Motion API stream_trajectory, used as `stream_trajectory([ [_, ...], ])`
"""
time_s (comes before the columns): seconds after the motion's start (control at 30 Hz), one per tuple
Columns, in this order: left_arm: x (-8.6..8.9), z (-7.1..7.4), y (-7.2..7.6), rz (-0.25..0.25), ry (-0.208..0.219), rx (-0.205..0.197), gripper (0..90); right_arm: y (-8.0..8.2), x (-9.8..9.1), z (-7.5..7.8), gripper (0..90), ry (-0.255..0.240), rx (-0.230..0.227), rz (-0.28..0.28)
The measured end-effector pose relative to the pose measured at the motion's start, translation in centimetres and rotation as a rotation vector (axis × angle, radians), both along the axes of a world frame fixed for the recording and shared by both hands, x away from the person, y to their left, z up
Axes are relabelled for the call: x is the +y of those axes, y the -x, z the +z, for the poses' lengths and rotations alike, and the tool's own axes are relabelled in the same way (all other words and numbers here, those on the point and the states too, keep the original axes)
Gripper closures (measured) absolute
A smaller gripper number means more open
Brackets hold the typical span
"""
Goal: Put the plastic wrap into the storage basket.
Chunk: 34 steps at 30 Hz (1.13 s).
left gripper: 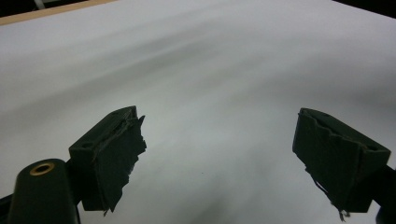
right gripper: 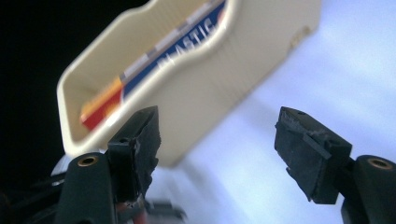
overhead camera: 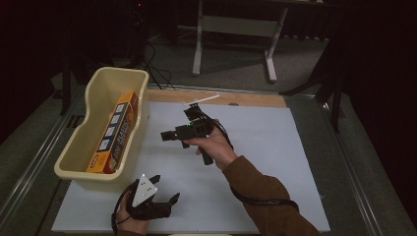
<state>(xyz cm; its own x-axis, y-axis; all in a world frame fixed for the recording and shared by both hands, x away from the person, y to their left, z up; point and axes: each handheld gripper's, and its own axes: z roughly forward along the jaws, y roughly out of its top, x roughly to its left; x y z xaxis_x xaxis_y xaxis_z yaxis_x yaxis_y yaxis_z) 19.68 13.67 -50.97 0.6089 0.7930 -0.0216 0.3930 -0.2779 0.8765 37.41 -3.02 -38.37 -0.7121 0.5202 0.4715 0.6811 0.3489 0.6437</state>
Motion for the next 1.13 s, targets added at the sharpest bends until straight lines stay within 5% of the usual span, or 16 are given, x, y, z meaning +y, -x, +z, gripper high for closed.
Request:
stream_trajectory([
  [0.2,0.0,0.0,0.0,0.0,-0.001,0.001,15.3,0.8,-3.6,-1.0,29.5,-0.006,-0.055,0.003],
  [0.23,0.0,0.0,0.0,0.0,-0.002,0.002,15.3,1.2,-5.5,-1.5,28.5,-0.005,-0.106,-0.008],
  [0.57,0.1,0.0,-0.1,0.008,-0.001,0.003,15.3,4.0,-13.4,-4.9,22.5,0.103,-0.315,0.039],
  [0.77,0.3,0.0,-0.1,0.013,0.002,0.0,15.3,6.9,-18.4,-6.9,20.1,0.143,-0.463,-0.002],
  [0.9,0.3,0.1,-0.1,0.02,0.001,0.001,15.4,8.5,-22.2,-8.3,20.3,0.086,-0.465,-0.073],
  [1.13,0.3,0.1,-0.2,0.021,0.002,-0.003,15.3,10.6,-27.3,-10.3,20.3,0.09,-0.44,-0.175],
])
